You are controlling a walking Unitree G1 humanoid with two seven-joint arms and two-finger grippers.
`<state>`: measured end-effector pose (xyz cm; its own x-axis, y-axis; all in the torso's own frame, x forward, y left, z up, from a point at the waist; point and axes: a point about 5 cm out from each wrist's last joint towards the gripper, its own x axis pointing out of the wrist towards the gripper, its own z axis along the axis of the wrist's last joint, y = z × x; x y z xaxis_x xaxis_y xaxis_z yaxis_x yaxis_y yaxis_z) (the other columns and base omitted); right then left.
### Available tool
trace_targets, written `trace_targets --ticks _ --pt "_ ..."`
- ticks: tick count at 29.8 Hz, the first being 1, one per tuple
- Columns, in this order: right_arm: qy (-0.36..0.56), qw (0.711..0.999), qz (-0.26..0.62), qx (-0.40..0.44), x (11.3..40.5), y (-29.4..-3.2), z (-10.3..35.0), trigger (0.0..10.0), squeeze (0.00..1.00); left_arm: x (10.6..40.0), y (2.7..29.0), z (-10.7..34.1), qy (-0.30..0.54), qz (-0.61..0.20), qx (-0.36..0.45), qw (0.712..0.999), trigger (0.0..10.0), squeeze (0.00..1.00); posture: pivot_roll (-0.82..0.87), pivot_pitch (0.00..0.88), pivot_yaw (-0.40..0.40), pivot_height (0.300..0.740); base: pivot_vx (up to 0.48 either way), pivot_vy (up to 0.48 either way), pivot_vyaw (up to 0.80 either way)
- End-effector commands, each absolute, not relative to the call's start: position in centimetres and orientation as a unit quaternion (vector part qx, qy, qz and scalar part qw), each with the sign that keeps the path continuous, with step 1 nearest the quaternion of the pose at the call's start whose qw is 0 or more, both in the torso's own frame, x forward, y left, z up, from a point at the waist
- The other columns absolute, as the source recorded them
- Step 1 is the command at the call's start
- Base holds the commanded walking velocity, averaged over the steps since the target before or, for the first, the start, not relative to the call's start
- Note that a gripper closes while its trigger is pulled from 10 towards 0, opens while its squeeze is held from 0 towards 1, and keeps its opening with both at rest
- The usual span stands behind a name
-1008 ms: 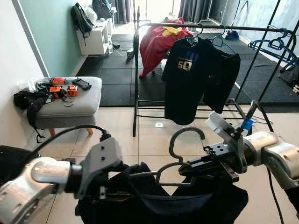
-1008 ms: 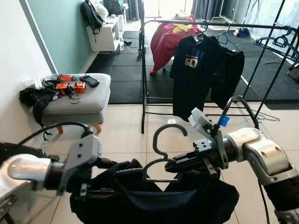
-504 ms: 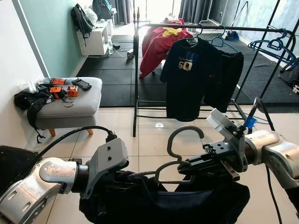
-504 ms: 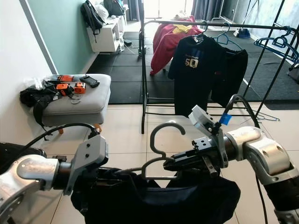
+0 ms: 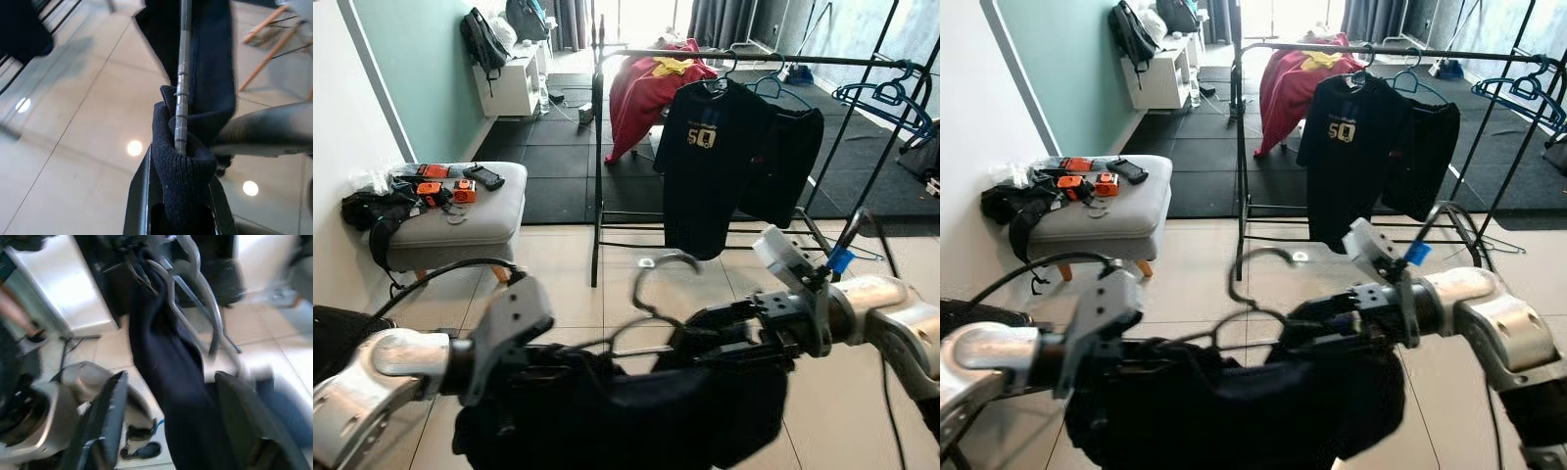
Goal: Hang hanger
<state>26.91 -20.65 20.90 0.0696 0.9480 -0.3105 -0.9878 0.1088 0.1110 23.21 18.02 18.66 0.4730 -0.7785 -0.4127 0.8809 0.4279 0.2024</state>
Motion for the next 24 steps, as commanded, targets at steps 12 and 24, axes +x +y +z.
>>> trace_targets --ticks 12,24 --pt "0.048 0.977 0.192 0.082 31.4 -27.2 18.6 10.0 0.0 23.1 23.2 15.5 0.095 -0.268 0.03 0.958 10.0 0.0 -0.12 0.0 0.004 0.74 0.0 0.0 0.0" --pt "0.097 0.962 0.21 0.146 28.3 -18.0 11.7 10.0 0.0 24.0 14.8 10.2 0.104 -0.175 -0.059 0.977 10.0 0.0 -0.14 0.0 -0.005 0.74 0.04 0.0 -0.57"
